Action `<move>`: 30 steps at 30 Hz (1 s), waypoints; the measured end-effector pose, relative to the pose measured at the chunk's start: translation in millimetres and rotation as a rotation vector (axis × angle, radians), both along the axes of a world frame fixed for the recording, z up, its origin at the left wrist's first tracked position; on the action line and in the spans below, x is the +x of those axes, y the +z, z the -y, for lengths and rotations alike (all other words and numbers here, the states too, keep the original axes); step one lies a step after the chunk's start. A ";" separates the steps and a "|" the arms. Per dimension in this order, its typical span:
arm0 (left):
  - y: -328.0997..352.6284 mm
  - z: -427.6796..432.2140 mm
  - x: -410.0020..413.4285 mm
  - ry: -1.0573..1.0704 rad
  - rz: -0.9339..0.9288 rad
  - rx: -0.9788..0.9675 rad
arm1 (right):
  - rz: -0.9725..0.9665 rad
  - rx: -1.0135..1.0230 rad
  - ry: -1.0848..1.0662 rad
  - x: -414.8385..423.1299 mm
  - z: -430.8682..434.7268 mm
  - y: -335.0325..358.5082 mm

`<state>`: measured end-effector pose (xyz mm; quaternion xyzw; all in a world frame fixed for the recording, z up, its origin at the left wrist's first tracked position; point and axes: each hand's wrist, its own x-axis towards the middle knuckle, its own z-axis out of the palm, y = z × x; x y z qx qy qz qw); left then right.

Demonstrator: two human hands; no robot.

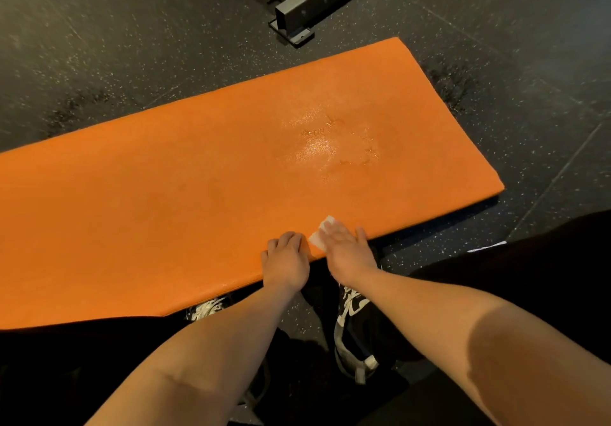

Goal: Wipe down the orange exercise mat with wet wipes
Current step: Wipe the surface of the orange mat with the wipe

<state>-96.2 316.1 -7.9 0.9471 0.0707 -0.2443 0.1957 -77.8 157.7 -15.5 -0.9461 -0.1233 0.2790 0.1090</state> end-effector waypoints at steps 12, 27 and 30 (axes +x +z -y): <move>-3.2 7.3 -1.1 -0.031 -0.035 -0.007 | -0.034 0.071 -0.059 -7.8 -13.7 -0.6; -4.8 7.5 5.4 -0.033 -0.047 -0.002 | -0.040 0.043 -0.176 4.0 -4.5 -2.0; -4.4 7.3 5.2 -0.027 -0.048 -0.014 | -0.059 0.051 0.017 6.0 -4.8 -5.4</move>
